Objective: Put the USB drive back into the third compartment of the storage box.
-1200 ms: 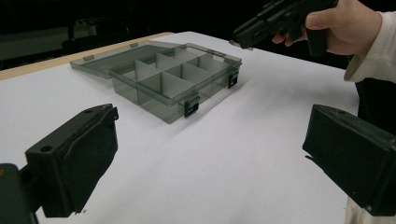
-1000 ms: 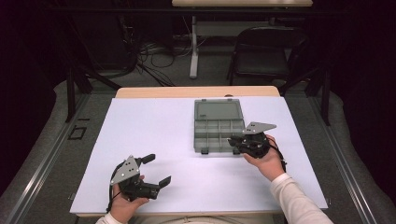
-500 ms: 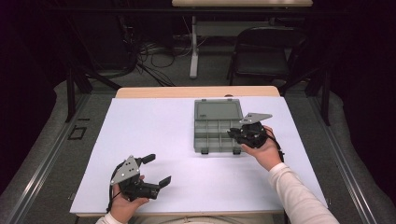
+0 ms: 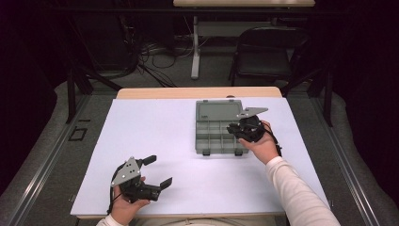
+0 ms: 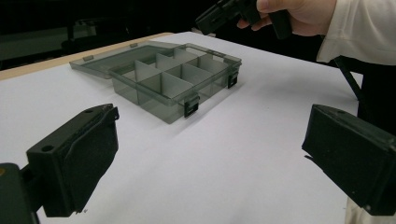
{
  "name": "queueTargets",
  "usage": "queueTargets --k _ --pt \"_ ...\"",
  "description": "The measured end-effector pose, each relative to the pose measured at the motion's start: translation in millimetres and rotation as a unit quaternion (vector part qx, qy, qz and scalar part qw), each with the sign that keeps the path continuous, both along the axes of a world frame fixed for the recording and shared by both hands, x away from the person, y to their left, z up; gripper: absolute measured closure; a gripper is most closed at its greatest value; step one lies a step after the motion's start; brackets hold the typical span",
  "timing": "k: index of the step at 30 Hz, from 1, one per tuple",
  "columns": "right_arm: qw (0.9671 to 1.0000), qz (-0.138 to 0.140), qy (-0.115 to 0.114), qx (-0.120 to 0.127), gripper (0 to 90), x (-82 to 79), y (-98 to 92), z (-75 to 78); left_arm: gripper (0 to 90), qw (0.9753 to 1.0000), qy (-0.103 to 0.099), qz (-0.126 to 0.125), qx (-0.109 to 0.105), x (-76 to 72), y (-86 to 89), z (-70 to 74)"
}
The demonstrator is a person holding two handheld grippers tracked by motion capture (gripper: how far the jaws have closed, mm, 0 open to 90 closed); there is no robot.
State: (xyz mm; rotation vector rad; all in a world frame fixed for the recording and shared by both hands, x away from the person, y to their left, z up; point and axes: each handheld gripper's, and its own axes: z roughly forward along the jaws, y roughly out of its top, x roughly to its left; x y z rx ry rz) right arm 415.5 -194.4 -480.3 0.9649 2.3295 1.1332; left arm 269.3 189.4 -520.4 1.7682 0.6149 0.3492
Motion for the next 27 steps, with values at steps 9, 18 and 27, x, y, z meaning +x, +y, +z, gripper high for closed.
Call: queueTargets --k 9,18,27 --pt "0.9999 -0.012 0.007 -0.007 79.4 12.5 2.9 -0.2 3.0 1.0 0.001 -0.004 0.0 0.1 0.1 0.1" --pt "0.9995 -0.025 0.016 -0.011 79.4 23.4 2.4 -10.0 2.9 1.0 0.0 0.0 -0.001 0.1 0.1 -0.1" --pt "0.9988 -0.035 0.027 -0.019 79.3 30.7 2.4 -18.9 3.0 1.0 0.0 -0.001 0.0 0.2 0.1 -0.1"
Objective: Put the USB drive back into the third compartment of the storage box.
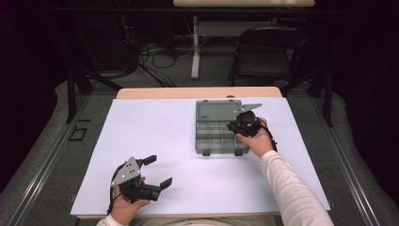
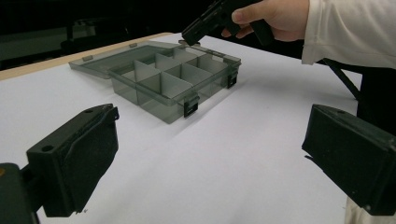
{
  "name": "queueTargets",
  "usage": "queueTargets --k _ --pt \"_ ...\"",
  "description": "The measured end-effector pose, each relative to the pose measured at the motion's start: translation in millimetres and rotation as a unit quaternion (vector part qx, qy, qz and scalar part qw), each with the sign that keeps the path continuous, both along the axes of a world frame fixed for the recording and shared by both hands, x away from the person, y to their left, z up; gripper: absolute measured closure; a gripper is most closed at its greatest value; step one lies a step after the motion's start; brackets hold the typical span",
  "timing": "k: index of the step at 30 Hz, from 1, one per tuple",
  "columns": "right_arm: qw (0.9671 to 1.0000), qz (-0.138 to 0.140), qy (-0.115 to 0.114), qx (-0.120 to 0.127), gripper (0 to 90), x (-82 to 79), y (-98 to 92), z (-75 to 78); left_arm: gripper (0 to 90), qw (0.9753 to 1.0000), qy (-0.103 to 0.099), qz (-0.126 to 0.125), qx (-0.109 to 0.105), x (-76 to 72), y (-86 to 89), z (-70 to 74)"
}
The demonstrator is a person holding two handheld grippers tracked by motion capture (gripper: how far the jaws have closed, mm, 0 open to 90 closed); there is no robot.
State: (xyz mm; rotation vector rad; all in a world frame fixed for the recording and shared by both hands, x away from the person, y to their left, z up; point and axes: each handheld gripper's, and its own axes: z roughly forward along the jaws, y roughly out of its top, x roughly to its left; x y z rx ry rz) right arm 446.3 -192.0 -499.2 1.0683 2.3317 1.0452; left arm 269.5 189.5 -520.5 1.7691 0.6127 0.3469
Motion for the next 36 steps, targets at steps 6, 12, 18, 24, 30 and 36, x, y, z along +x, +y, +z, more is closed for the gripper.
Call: queueTargets --k 6,12,18,24,30,36 --pt "1.0 -0.003 0.003 -0.003 79.4 3.7 0.8 -4.4 2.9 1.0 0.001 0.003 0.001 -0.2 0.0 0.0" --pt "0.9999 -0.006 0.006 -0.007 79.3 6.6 2.7 -8.9 3.0 1.0 0.001 0.003 0.001 -0.1 -0.1 -0.1" --pt "0.9999 -0.009 0.008 -0.008 79.3 9.1 4.6 -13.3 3.0 1.0 0.002 0.002 0.0 0.2 0.2 -0.3" --pt "0.9999 -0.011 0.008 -0.007 79.3 11.0 5.1 -16.2 2.9 1.0 0.002 0.002 0.0 0.4 0.0 -0.4" --pt "0.9999 -0.01 0.009 -0.007 79.3 12.3 6.5 -18.4 3.0 1.0 0.003 0.003 0.0 0.4 0.1 -0.5" --pt "0.9999 -0.012 0.01 -0.006 79.3 13.5 7.4 -20.4 2.9 1.0 0.004 0.003 0.0 0.5 0.1 -0.5"
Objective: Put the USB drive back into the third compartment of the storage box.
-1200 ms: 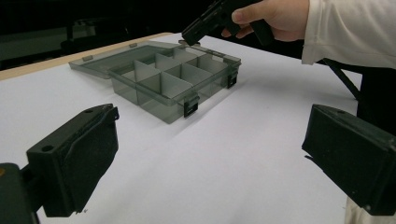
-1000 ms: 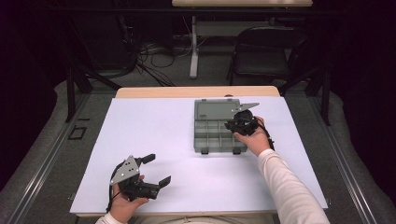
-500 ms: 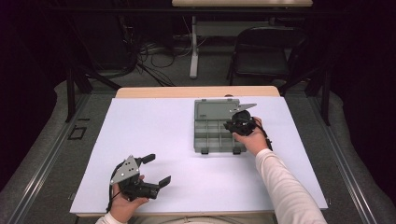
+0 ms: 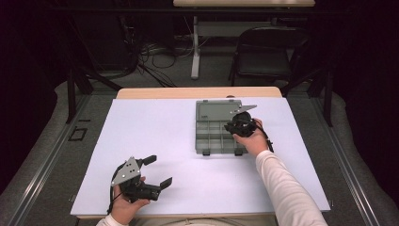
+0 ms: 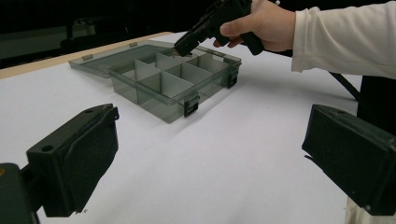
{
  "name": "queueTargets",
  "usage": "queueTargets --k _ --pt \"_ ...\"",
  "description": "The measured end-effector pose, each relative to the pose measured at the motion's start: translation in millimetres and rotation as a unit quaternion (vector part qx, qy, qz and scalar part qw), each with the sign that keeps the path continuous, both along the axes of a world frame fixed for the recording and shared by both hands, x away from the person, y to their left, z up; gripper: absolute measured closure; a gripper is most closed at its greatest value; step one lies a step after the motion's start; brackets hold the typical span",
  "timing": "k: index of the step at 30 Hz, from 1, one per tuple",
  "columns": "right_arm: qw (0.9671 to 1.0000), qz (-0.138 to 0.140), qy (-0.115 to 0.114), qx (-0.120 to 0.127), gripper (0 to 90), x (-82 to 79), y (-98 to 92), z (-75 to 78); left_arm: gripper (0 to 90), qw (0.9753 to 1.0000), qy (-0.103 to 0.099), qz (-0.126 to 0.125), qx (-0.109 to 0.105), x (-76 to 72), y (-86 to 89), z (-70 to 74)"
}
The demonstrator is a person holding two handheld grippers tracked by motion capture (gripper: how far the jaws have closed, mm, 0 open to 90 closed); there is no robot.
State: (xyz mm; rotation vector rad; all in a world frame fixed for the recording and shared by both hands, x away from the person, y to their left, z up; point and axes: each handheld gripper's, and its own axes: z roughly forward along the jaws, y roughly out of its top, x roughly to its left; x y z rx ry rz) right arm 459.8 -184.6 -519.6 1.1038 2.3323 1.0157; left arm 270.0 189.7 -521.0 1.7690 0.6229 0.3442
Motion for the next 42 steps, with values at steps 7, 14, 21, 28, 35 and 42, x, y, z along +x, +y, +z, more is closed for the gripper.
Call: queueTargets --k 7,14,21,28,35,42 --pt "1.0 -0.001 0.0 -0.001 79.3 0.0 0.2 -0.1 3.0 1.0 -0.001 -0.001 0.0 -0.1 0.1 0.1" --pt "1.0 0.0 -0.001 -0.001 79.3 0.0 0.4 -0.3 3.0 1.0 0.0 -0.001 0.0 0.0 0.0 0.0" --pt "1.0 -0.002 -0.002 -0.002 79.2 -0.3 0.3 0.1 2.9 1.0 -0.001 -0.001 0.001 -0.1 0.1 0.1" --pt "1.0 -0.002 -0.003 0.004 77.0 -1.2 0.9 1.5 3.0 1.0 -0.001 -0.001 0.001 -0.1 -0.1 0.1" --pt "0.9999 -0.002 -0.008 0.005 74.2 -1.3 0.3 2.2 3.0 1.0 -0.001 0.0 0.001 0.0 0.0 0.0" --pt "0.9999 -0.007 -0.008 0.013 68.5 -2.6 -1.3 4.8 3.0 1.0 -0.001 0.0 0.002 1.1 0.1 0.0"
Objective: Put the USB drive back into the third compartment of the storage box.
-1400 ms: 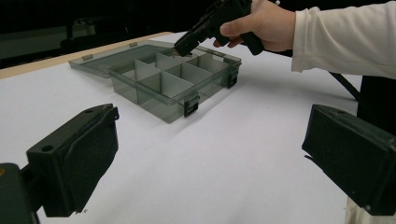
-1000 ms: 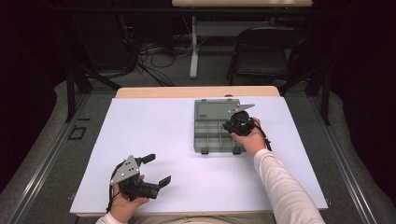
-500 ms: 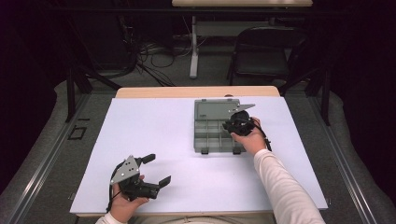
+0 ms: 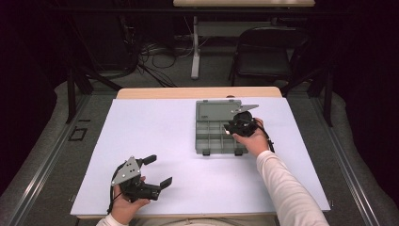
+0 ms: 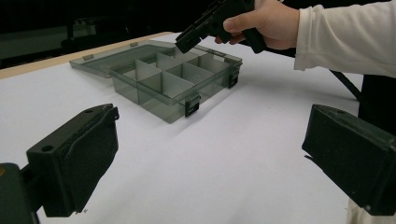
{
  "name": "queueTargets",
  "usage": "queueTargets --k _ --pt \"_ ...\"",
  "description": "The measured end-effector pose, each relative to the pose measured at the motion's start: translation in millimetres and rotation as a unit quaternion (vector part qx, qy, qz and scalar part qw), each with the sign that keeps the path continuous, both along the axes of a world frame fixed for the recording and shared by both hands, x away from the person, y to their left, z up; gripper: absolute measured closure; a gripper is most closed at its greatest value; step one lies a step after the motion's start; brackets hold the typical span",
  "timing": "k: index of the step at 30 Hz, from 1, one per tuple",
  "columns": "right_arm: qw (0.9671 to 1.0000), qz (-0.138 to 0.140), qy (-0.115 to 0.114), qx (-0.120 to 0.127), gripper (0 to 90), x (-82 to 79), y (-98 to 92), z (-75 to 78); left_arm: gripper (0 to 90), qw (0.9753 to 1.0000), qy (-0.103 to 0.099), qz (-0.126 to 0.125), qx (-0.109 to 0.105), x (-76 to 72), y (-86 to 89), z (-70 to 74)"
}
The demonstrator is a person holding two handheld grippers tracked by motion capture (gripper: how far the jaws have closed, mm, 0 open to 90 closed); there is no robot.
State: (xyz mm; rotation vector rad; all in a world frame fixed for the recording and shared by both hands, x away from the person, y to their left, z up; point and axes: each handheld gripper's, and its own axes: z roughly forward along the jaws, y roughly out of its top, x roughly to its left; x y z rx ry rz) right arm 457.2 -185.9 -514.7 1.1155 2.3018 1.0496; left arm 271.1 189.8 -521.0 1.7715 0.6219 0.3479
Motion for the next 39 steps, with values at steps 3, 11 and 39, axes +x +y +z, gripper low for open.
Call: queueTargets --k 3,11,39 --pt "1.0 0.001 0.002 0.006 64.9 -1.3 -0.4 1.6 3.0 1.0 -0.001 0.0 0.0 0.3 -0.4 -0.1" --pt "0.9998 -0.006 -0.014 0.009 51.4 -6.3 1.2 7.3 3.0 1.0 0.001 0.002 -0.002 2.1 -1.4 -0.6" --pt "0.9968 0.012 -0.032 0.073 25.7 -36.8 14.8 25.2 3.3 0.9999 0.006 0.009 0.002 1.5 1.0 -1.8"
